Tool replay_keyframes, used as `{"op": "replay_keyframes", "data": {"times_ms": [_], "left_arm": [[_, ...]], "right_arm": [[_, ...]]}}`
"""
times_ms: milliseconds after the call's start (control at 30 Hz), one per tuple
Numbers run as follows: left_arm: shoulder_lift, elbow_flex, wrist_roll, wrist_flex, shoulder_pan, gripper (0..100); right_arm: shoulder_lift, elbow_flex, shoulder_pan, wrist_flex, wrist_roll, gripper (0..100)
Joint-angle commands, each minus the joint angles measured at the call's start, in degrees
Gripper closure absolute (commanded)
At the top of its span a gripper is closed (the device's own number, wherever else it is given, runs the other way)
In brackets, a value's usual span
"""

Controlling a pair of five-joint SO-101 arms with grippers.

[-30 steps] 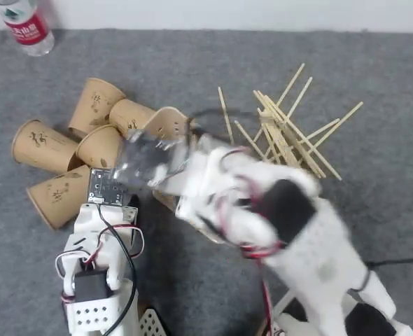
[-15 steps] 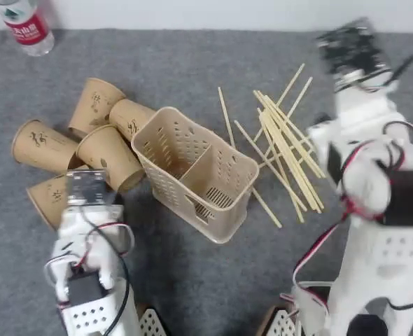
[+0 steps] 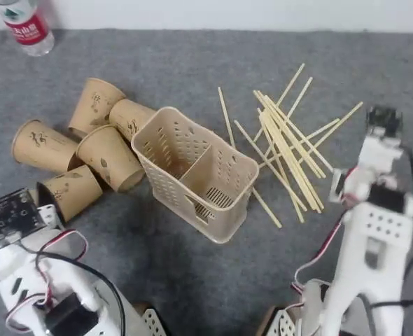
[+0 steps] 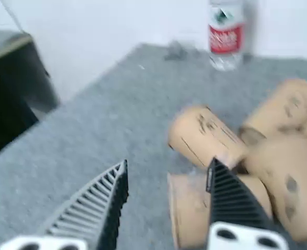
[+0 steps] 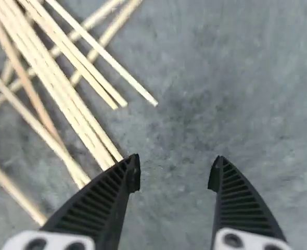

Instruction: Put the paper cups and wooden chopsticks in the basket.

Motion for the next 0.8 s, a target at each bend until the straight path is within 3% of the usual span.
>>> {"op": "replay_keyframes", "data": {"times_ms": [0, 233, 400, 600, 767], "left_arm": [[-0.35, -2.51, -0.09, 4.92, 3.25, 76], [11.25, -14.46, 3.87, 5.71, 3.96, 76], [33.85, -30.29, 4.13, 11.25, 4.04, 76], [63.12, -38.90, 1.58, 15.12, 5.19, 76], [78.86, -48.92, -0.18, 20.48, 3.78, 76]], "right_arm": [[-5.32, 7.65, 0.13, -8.13, -1.41, 77.8], [-12.53, 17.85, 0.04, -15.78, -1.49, 77.8], [-16.04, 21.71, -0.31, -18.95, -1.49, 77.8], [-17.80, 23.38, -2.33, -18.95, -1.41, 77.8], [-18.15, 24.62, -2.33, -20.88, -1.32, 77.8]]}}
